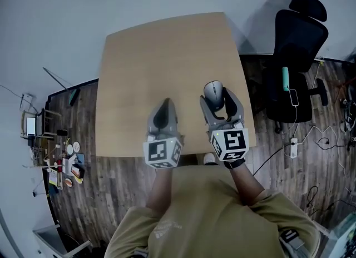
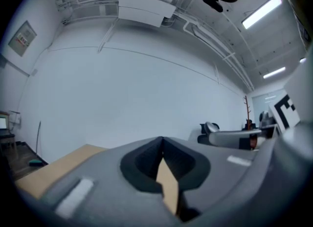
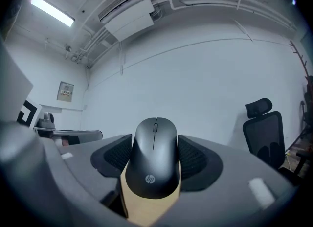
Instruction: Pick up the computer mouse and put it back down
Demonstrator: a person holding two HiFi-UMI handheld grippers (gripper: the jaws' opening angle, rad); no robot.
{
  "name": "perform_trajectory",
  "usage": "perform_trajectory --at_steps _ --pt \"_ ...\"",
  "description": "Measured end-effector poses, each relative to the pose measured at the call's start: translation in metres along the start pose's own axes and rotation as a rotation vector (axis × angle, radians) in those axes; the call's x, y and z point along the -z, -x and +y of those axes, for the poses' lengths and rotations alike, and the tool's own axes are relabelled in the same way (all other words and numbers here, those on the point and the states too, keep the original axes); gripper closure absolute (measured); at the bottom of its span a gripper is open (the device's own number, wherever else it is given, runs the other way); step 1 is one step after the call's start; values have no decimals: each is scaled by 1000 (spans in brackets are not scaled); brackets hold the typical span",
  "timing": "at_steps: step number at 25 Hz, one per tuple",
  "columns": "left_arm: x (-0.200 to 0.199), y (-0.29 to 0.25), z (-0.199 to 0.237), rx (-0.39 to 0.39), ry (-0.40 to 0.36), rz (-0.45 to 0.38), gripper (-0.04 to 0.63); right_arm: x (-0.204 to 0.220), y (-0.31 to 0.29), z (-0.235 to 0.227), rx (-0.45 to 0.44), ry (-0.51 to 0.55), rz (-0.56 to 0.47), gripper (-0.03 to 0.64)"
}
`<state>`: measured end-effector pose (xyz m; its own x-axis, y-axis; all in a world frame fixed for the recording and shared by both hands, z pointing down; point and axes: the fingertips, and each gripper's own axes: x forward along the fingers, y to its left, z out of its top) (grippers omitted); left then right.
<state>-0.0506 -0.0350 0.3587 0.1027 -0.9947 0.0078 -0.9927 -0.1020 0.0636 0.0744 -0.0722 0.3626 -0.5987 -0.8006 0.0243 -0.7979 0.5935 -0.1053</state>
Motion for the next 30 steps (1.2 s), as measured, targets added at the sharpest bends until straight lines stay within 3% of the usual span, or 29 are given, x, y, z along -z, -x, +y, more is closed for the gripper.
perform_trajectory --at_steps 7,18,24,30 --pt "25 2 32 -22 35 31 595 42 -32 23 -24 -11 103 321" --pt "40 -9 149 -77 75 91 595 98 -145 90 -39 11 265 321" --pt "53 -28 196 -40 105 141 594 140 -208 109 11 -12 353 319" --pt "80 -49 220 16 125 215 594 198 -250 92 118 -41 455 319"
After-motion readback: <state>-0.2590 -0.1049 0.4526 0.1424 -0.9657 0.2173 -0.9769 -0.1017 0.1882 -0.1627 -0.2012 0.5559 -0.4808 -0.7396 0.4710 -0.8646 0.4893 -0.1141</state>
